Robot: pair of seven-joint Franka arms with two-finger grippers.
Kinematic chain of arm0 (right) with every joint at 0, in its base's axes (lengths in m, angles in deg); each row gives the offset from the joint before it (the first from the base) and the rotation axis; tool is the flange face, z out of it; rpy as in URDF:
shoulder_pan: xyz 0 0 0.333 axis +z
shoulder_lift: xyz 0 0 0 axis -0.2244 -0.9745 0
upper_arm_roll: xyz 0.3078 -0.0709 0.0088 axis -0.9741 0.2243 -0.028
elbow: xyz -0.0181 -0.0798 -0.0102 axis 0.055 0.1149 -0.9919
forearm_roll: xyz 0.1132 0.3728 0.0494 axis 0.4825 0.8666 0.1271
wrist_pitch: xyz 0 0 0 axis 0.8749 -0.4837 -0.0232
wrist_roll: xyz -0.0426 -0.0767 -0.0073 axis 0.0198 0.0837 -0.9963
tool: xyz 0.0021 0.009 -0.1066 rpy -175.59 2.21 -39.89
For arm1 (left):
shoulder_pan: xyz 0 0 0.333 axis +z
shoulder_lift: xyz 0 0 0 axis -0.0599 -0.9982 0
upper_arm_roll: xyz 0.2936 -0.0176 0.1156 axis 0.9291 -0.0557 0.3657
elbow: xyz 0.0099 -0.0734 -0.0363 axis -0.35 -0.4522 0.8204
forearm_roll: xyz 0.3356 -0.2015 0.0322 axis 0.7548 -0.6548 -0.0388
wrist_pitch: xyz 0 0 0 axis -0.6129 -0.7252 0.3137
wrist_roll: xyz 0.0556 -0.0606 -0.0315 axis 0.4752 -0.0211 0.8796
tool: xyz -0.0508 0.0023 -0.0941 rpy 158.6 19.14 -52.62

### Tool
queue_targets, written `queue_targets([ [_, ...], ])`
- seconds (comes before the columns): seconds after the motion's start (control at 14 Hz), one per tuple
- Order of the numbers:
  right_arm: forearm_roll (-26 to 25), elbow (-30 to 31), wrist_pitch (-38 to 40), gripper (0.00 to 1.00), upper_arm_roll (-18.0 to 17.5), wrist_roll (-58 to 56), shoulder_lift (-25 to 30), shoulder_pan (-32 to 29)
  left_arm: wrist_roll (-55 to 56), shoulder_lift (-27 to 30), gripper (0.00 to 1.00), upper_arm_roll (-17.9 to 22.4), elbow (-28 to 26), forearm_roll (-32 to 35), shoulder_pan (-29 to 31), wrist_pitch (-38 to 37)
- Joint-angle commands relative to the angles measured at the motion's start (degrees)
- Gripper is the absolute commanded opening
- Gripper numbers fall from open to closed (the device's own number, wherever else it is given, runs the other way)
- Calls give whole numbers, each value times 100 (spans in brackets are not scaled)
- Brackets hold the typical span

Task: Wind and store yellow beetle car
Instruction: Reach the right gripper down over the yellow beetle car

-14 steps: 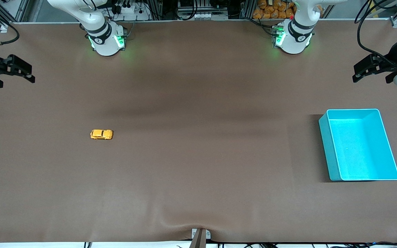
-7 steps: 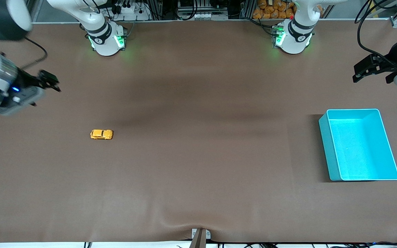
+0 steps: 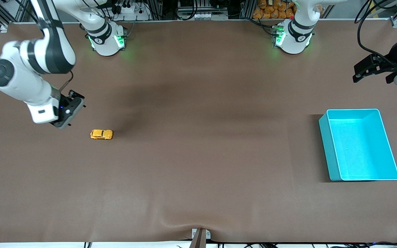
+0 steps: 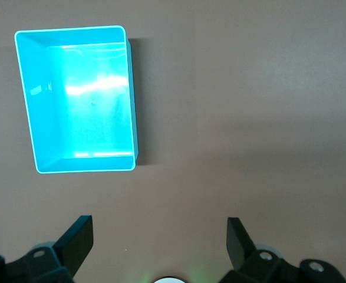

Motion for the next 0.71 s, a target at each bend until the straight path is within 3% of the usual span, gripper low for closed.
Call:
queue_targets([
  [0.0, -57, -7, -579, 100, 8, -1223, -594, -7, 71, -5, 100, -20, 35, 142, -2, 33],
  [0.14, -57, -7, -870, 98, 8, -1710, -893, -16, 71, -13, 100, -20, 35, 142, -2, 33],
  [0.43, -83, 2, -1239, 79, 8, -2105, -1385, -7, 71, -57, 100, -19, 35, 142, -2, 33],
  [0.64, -92, -7, -1688, 77, 16, -2362, -1641, 37, 71, -66, 100, -11, 44, 142, -2, 42],
])
